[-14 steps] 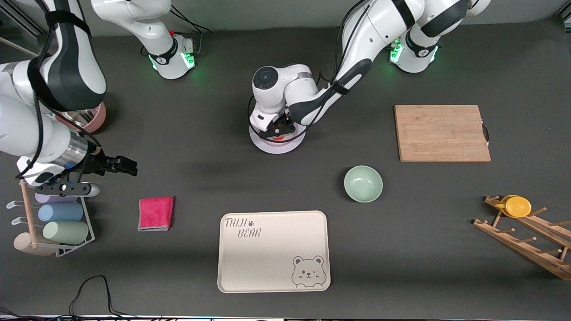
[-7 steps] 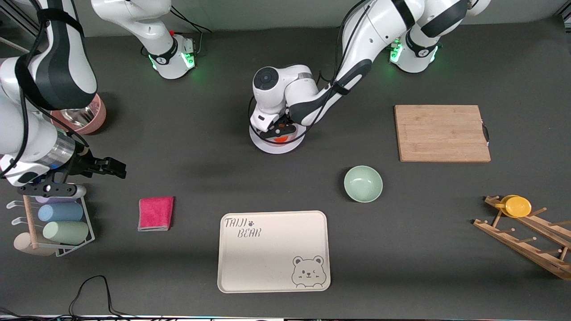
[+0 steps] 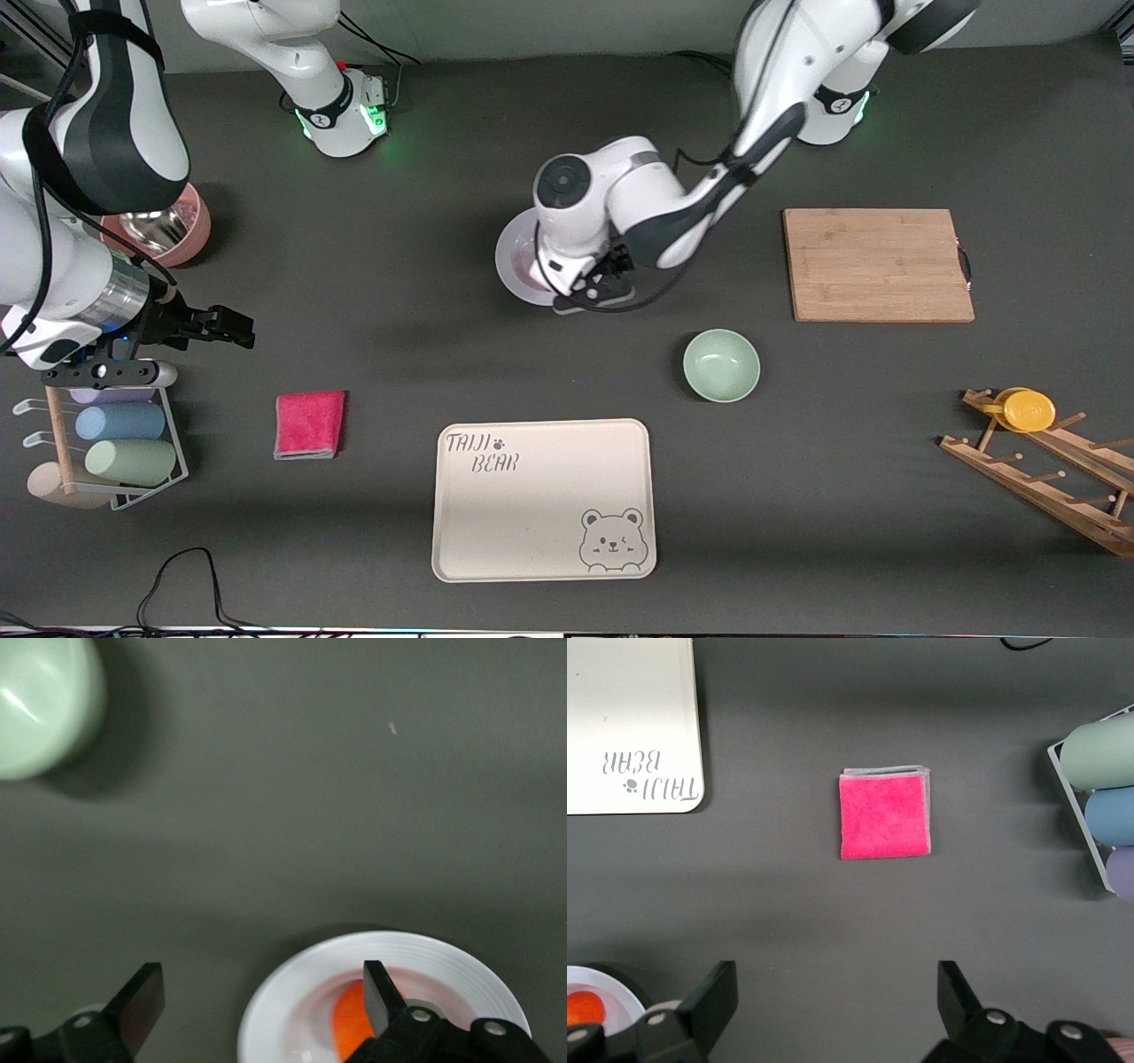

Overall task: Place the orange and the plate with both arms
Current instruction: 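Open the left gripper and withdraw it toward its rest pose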

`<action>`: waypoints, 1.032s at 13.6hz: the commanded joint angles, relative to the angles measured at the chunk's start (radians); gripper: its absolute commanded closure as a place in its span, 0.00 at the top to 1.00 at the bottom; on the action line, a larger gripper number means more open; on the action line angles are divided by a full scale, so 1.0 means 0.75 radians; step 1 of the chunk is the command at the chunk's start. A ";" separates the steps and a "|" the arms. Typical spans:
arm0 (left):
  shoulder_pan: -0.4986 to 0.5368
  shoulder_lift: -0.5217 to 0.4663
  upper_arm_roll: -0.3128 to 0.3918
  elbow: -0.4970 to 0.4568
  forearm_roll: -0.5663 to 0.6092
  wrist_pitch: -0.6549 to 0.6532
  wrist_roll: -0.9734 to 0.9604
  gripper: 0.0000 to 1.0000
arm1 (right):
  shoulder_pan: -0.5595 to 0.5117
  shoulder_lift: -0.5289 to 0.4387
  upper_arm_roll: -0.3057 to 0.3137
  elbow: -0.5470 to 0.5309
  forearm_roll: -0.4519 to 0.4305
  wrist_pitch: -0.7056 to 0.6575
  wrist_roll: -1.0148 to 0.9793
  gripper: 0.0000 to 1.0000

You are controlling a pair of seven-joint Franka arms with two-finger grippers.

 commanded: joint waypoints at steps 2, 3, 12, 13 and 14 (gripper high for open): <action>0.049 -0.310 0.221 -0.036 -0.245 -0.171 0.407 1.00 | -0.001 -0.007 -0.010 0.007 0.035 -0.013 -0.031 1.00; 0.051 -0.361 0.285 -0.036 -0.299 -0.206 0.503 1.00 | 0.001 -0.009 -0.010 0.007 0.036 -0.013 -0.029 1.00; 0.074 -0.625 0.825 -0.046 -0.412 -0.492 1.172 1.00 | 0.003 -0.001 -0.006 -0.014 0.038 -0.060 -0.047 1.00; 0.074 -0.639 0.882 -0.046 -0.414 -0.498 1.234 1.00 | 0.007 -0.001 -0.002 -0.014 0.038 -0.066 -0.039 1.00; 0.076 -0.650 0.931 -0.046 -0.414 -0.513 1.285 1.00 | 0.015 0.001 0.000 -0.016 0.038 -0.076 -0.033 1.00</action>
